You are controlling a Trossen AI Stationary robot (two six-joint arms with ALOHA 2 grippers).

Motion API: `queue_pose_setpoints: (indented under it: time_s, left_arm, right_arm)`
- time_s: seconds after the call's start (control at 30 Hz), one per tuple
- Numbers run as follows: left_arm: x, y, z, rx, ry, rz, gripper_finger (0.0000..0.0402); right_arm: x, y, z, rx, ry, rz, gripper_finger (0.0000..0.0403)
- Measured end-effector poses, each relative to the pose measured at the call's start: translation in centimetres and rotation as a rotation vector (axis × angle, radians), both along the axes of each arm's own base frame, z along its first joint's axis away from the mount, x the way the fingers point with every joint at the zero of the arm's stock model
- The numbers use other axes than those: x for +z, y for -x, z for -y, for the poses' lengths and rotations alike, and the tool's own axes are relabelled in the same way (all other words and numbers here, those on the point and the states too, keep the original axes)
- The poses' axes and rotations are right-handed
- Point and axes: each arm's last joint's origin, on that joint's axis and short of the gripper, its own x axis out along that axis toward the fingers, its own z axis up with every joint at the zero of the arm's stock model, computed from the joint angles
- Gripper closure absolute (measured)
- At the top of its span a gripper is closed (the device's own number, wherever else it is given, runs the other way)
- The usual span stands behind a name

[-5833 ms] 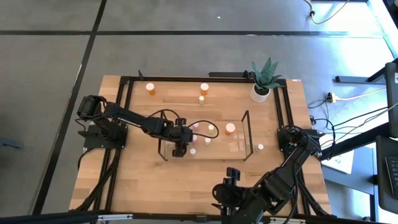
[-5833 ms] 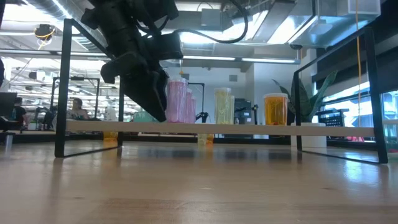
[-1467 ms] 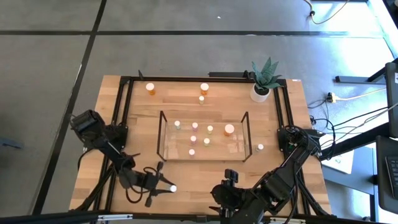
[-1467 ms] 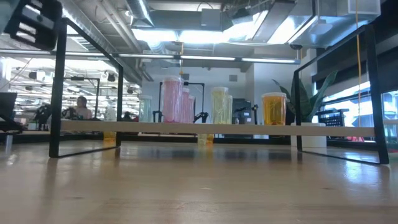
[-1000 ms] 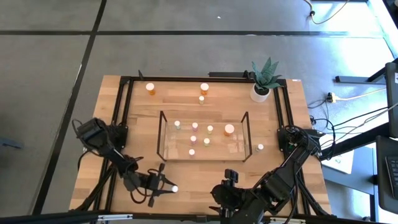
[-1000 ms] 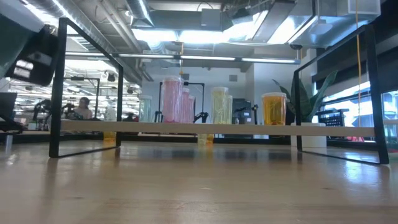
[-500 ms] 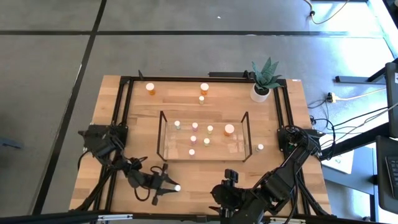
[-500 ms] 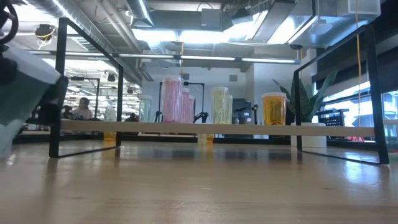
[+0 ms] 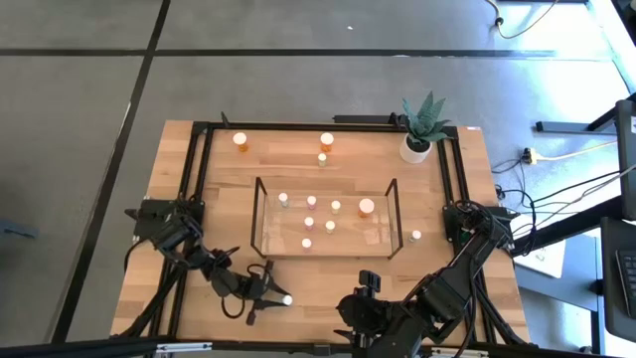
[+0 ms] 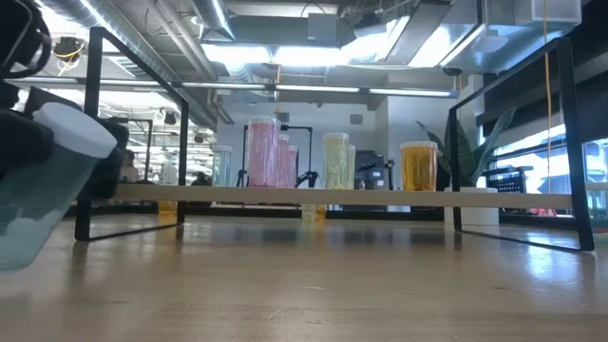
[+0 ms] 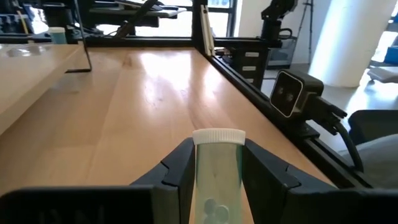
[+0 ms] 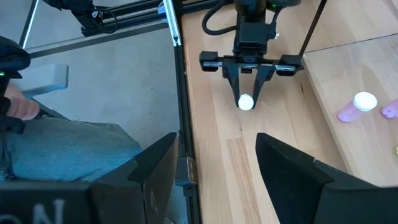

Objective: Pick and place medicine bottles onto shelf by color
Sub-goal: Put the bottom blue pill bottle on the shelf aligned with the other blue pill bottle

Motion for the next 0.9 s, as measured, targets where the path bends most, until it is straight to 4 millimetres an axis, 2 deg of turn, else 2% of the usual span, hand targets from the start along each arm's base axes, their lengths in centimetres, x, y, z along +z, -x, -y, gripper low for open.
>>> queue_pose_setpoints:
  time_s: [0.23, 0.63, 0.9]
  left_arm:
    - [-0.1, -0.8, -0.8, -0.044, 0.000, -0.010, 0.0286]
    - [-0.1, -1.9, -1.8, -0.108, 0.012, -0.021, 0.0239]
    - [-0.1, -1.6, -2.4, -0.112, 0.025, -0.013, 0.0222]
  right_arm:
    - [0.0, 0.0, 0.0, 0.000, 0.000, 0.000, 0.0184]
    - [0.0, 0.0, 0.0, 0.000, 0.000, 0.000, 0.0184]
    - [0.0, 0.0, 0.0, 0.000, 0.000, 0.000, 0.0184]
